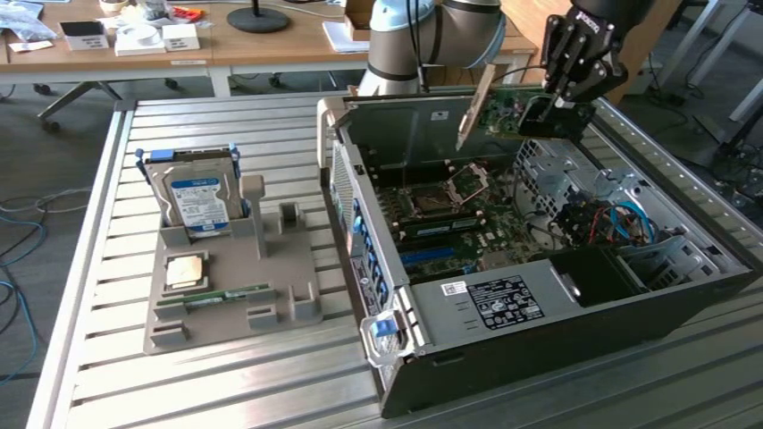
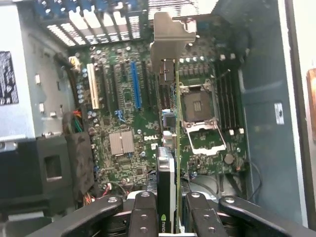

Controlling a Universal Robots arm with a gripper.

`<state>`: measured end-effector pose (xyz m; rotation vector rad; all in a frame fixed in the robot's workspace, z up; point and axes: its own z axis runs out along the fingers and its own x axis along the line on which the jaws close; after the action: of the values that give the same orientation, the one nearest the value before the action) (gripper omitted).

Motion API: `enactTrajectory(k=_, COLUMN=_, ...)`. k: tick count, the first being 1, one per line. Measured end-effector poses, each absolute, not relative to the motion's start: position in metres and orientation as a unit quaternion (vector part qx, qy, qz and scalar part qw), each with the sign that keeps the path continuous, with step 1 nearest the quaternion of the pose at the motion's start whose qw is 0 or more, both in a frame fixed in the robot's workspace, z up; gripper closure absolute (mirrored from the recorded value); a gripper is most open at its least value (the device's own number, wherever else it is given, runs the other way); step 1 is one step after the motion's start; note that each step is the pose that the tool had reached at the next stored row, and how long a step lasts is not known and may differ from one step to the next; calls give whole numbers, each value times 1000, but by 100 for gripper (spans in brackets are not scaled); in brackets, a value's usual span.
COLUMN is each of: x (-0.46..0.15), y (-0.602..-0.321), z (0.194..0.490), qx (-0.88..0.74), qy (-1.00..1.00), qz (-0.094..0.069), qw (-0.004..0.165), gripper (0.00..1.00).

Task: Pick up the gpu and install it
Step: 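Insert the gpu into the slot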

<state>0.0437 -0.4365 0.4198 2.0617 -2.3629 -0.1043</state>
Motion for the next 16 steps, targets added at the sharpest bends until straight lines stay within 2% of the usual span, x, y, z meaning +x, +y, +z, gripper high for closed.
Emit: enactTrajectory(k=16, x=42, y=-436, z=412, qx=704, qy=-710, qz=-29, qw=0, gripper=73)
